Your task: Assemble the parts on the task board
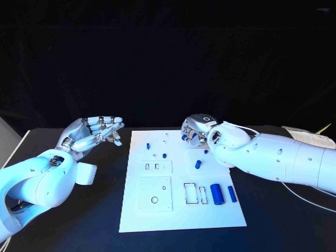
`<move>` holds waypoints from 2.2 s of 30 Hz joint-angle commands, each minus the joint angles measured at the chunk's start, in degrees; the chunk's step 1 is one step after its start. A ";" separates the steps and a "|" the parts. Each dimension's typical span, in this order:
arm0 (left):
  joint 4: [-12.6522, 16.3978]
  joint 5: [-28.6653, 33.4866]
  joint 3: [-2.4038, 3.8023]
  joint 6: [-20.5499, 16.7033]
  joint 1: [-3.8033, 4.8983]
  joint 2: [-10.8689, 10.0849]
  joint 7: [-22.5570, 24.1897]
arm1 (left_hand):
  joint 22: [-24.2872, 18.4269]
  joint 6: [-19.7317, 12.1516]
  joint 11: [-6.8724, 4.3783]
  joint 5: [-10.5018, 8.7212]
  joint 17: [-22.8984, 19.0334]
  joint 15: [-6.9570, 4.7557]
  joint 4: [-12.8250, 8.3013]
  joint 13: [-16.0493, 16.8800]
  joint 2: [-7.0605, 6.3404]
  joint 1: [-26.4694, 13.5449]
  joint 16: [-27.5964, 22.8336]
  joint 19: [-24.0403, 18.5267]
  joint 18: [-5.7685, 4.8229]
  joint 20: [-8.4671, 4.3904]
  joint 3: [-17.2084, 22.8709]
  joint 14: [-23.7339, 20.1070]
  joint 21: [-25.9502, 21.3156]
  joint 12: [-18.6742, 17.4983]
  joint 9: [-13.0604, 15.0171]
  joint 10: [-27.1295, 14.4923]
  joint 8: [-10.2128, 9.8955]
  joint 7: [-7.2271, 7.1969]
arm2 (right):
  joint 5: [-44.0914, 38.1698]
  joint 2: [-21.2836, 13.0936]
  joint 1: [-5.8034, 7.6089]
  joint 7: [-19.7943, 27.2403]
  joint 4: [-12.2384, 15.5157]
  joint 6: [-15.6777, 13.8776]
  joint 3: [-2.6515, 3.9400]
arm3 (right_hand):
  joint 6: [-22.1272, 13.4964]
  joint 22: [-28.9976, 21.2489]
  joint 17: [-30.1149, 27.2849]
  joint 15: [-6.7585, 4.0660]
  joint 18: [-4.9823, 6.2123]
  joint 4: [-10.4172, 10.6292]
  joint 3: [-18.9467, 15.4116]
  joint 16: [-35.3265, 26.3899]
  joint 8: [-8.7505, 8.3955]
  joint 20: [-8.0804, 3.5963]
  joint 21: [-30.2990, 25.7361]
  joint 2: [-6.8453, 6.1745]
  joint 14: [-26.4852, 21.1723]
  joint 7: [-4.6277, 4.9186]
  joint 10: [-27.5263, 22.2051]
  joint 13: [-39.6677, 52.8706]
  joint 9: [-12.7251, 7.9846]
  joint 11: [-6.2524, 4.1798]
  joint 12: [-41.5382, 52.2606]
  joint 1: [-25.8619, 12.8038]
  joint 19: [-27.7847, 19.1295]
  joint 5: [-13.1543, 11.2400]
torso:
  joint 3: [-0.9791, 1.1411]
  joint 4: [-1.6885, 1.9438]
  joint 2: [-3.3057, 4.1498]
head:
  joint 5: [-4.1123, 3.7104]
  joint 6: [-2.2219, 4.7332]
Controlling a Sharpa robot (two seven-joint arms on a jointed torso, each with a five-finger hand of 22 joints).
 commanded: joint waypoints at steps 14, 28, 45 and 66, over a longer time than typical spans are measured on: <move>0.20 -0.16 0.05 1.01 0.02 0.29 0.35 | 0.27 0.04 0.21 -0.07 0.07 0.14 0.07 -0.06 -0.43 0.17 0.34 -0.72 0.18 0.11 0.03 -0.31 0.48 -0.32 0.02 -0.51 -0.32 0.38 | -1.33 5.13 0.03 -0.86 -3.58 -5.89 0.05 | 0.20 0.02 -0.09 -0.46 -0.42 -0.33 -0.23 0.24 0.33 -0.01 0.26 -0.74 2.27 0.07 0.33 -0.08 0.17 0.09 0.00 -0.24 1.08 0.04 | -0.14 0.25 0.31 | -0.13 -0.24; 0.45 -0.18 0.05 1.04 0.03 0.38 0.34 | 0.27 0.04 0.21 -0.07 0.07 0.14 0.07 -0.06 -0.43 0.17 0.34 -0.72 0.18 0.11 0.03 -0.31 0.48 -0.32 0.02 -0.51 -0.32 0.38 | -0.65 8.76 -0.14 -0.07 -8.37 -5.15 0.06 | 0.05 -0.06 -0.11 -0.44 -0.40 -0.41 -0.22 0.26 0.27 0.00 0.19 -0.86 2.26 0.10 0.22 -0.11 0.23 0.12 -0.07 -0.27 1.04 0.01 | -0.45 0.67 0.48 | -0.10 -0.49; 0.93 -0.18 0.06 0.98 0.05 0.15 0.23 | 0.37 0.06 0.20 -0.06 0.06 0.15 0.06 -0.05 -0.43 0.20 0.42 -0.84 0.20 0.14 0.00 -0.34 0.65 -0.29 0.03 -0.53 -0.33 0.36 | 0.36 10.91 -0.67 0.52 -11.87 -4.14 0.05 | -0.05 0.04 -0.10 -0.41 -0.42 -0.39 -0.27 0.29 0.23 0.01 0.27 -0.96 2.26 0.14 0.14 -0.12 0.28 0.17 -0.10 -0.40 1.05 -0.09 | -0.82 1.06 0.62 | 0.03 -0.61; 1.14 -0.18 0.07 0.93 0.06 0.21 0.19 | 0.37 0.06 0.20 -0.06 0.06 0.15 0.06 -0.05 -0.43 0.20 0.42 -0.84 0.20 0.14 0.00 -0.34 0.65 -0.29 0.03 -0.53 -0.33 0.36 | 0.89 12.03 -1.26 1.17 -13.31 -3.21 0.02 | -0.15 -0.02 -0.17 -0.37 -0.41 -0.31 -0.31 0.29 0.20 0.04 0.21 -1.02 2.25 0.17 0.06 -0.14 0.36 0.21 -0.12 -0.61 1.01 -0.18 | -0.88 1.06 0.73 | 0.55 -1.01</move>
